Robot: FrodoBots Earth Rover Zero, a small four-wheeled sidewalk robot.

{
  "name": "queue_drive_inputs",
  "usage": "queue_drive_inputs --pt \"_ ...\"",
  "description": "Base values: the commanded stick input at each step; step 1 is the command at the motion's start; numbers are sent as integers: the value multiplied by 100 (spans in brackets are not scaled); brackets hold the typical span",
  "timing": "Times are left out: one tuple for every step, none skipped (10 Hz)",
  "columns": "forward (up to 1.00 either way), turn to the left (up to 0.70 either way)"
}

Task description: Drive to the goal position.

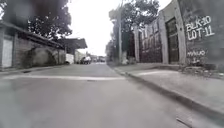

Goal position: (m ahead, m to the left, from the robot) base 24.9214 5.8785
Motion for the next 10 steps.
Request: queue_drive_inputs --pt "100 0" --pt "100 0" --pt "100 0" --pt "100 0" --pt "100 0" --pt "100 0" --pt "100 0" --pt "100 0" --pt "100 0" --pt "100 0"
